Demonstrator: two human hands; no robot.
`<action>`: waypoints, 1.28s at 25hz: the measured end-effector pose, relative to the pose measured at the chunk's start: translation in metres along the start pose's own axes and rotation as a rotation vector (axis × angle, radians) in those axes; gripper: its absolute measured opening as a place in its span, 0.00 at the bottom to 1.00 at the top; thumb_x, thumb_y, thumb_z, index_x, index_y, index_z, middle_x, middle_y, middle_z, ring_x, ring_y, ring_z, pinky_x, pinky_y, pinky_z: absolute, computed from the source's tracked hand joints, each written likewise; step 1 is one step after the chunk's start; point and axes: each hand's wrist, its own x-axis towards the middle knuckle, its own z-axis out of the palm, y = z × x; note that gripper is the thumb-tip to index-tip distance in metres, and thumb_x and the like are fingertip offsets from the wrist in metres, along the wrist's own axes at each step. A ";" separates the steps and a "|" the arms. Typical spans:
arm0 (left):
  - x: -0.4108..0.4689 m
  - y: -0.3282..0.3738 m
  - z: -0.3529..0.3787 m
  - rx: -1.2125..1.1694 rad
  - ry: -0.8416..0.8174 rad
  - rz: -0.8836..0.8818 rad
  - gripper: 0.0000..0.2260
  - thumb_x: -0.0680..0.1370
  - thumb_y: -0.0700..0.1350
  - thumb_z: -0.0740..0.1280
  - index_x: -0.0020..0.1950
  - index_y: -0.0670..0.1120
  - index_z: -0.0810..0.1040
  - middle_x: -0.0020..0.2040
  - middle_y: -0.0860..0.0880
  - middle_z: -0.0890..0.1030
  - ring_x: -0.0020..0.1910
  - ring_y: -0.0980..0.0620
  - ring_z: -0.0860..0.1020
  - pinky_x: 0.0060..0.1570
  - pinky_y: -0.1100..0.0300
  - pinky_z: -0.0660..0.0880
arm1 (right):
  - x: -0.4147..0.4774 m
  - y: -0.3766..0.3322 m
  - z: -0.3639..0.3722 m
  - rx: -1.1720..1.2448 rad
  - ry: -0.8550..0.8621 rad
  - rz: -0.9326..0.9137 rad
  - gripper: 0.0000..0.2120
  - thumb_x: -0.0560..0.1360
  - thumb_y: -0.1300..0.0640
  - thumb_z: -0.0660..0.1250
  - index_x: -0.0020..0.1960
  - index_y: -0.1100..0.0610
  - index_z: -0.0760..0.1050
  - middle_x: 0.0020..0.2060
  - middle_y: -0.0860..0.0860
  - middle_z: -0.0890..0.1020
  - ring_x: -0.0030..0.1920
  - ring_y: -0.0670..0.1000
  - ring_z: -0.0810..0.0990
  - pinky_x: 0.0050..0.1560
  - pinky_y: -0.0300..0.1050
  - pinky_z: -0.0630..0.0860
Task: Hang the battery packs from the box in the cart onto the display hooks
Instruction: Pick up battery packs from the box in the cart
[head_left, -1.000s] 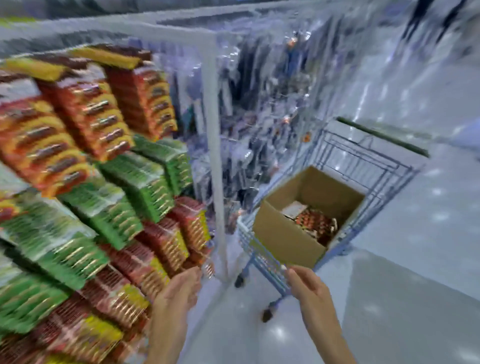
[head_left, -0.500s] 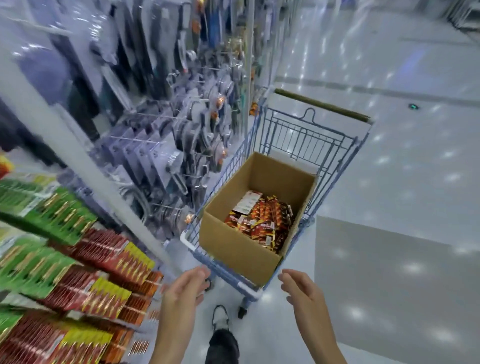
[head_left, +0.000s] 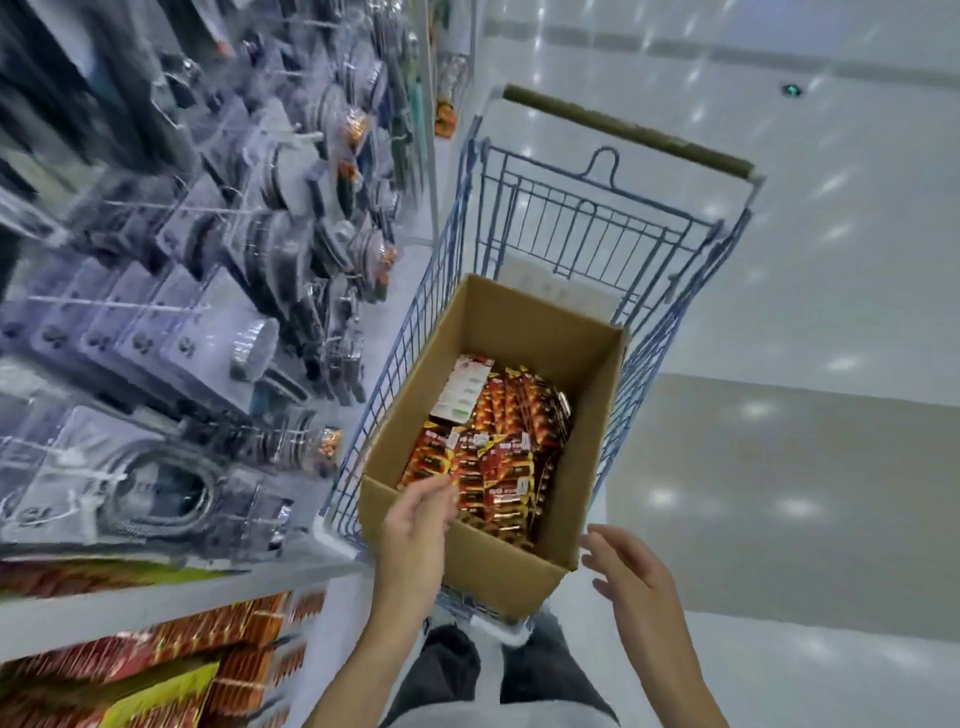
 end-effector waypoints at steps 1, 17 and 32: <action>0.020 0.000 0.011 0.045 0.007 -0.007 0.09 0.84 0.47 0.67 0.62 0.52 0.83 0.57 0.56 0.84 0.58 0.57 0.81 0.62 0.58 0.77 | 0.010 -0.004 0.001 -0.004 0.000 0.016 0.06 0.81 0.51 0.67 0.55 0.50 0.82 0.48 0.44 0.86 0.54 0.48 0.83 0.55 0.46 0.77; 0.227 -0.151 0.126 0.845 -0.191 -0.503 0.21 0.75 0.42 0.78 0.67 0.42 0.78 0.67 0.43 0.79 0.68 0.41 0.76 0.71 0.50 0.71 | 0.108 -0.046 -0.006 -0.052 -0.163 0.117 0.07 0.80 0.50 0.67 0.54 0.44 0.82 0.51 0.40 0.86 0.55 0.40 0.82 0.50 0.36 0.77; 0.197 -0.028 0.072 -0.054 -0.151 -0.271 0.08 0.80 0.45 0.72 0.56 0.42 0.84 0.52 0.47 0.88 0.55 0.46 0.86 0.54 0.48 0.84 | 0.135 -0.067 -0.008 -0.080 -0.186 0.052 0.07 0.79 0.49 0.68 0.54 0.45 0.84 0.51 0.43 0.87 0.57 0.45 0.83 0.60 0.48 0.78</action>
